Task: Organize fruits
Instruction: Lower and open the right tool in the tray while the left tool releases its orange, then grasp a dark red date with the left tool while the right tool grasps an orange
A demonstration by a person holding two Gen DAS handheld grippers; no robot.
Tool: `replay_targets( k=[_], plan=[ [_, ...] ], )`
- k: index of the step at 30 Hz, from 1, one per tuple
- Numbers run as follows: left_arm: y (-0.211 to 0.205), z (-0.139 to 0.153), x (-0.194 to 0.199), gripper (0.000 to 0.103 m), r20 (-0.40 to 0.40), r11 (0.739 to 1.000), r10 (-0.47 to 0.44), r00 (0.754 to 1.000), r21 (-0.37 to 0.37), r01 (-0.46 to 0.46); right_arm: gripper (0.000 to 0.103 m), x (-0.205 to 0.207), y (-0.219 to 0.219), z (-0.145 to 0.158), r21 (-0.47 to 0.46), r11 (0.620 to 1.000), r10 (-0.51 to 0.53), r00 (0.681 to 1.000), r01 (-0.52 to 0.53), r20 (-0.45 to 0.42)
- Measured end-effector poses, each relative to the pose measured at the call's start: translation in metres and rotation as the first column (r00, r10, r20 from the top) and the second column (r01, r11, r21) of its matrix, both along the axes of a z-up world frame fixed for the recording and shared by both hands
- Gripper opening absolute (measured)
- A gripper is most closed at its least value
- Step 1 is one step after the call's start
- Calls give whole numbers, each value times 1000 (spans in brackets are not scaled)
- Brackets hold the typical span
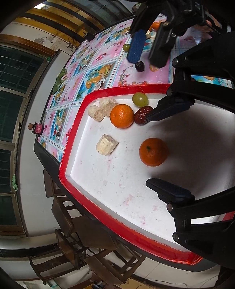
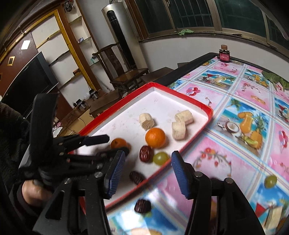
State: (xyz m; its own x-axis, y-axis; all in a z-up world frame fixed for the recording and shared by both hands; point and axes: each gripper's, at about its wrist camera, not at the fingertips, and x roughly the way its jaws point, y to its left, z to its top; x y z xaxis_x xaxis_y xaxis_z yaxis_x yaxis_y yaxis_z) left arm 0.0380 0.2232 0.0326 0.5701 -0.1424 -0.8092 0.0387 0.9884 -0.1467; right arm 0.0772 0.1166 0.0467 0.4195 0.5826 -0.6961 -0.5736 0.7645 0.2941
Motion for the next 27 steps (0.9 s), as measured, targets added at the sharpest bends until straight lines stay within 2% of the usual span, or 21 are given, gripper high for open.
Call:
replay_targets(
  k=[4, 8, 18, 27],
  plan=[
    [-3, 2, -6, 66, 1, 1000, -1, 1000, -7, 1, 64, -16, -18, -1, 15, 1000, -17, 1000, 17, -18],
    [-8, 7, -12, 70, 10, 1000, -5, 1000, -14, 6, 72, -39, -45, -5, 31, 998, -45, 998, 46, -32],
    [-39, 17, -24, 70, 17, 997, -69, 997, -34, 70, 74, -81, -111, -17, 16, 987, -157, 986, 158, -56],
    [-93, 20, -36, 70, 10, 978, -202, 979, -43, 202, 74, -100, -153, -19, 4, 969, -247, 968, 248, -52]
  ],
)
